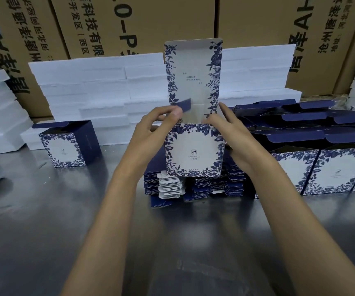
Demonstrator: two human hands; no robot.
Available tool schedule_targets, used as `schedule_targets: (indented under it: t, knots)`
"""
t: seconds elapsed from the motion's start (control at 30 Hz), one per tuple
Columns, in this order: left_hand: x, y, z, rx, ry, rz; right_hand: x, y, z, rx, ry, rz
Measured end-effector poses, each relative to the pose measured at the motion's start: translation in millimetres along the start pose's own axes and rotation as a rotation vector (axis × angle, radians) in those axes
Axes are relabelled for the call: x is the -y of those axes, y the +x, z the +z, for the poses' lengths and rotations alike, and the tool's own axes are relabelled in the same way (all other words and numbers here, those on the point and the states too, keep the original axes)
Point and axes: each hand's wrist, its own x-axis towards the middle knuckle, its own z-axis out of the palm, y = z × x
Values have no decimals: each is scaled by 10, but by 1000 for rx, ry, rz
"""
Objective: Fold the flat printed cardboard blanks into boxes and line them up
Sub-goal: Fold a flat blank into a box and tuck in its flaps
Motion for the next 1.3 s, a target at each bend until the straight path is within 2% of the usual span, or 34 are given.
schedule_targets:
  t: [0.1,0.17,0.33,0.47,0.7,0.9,1.07,1.2,1.3]
  knots:
    - [-28,24,-21,-40,-34,-62,-18,14,-22,40,2,-4]
    - [-50,39,-47,-13,-28,-83,-17,-9,-33,61,-5,6]
    - [-48,59,-64,6,133,-68,-3,-64,-36,148,-9,0]
    - [-72,74,-93,-31,43,-129,4,-80,-98,225,-3,-27]
    - [-47,68,-43,-31,116,-99,24,-125,-163,358,-68,-39]
    - [-18,86,-73,-131,49,-86,67,-155,-198,407,-92,-48]
    - [42,94,-82,-110,115,-68,77,-169,-175,437,-122,-26]
    - [21,85,-89,-153,131,-36,77,-154,-192,407,-95,-20]
    - [45,102,-72,-146,76,-54,70,-140,-184,390,-91,-21]
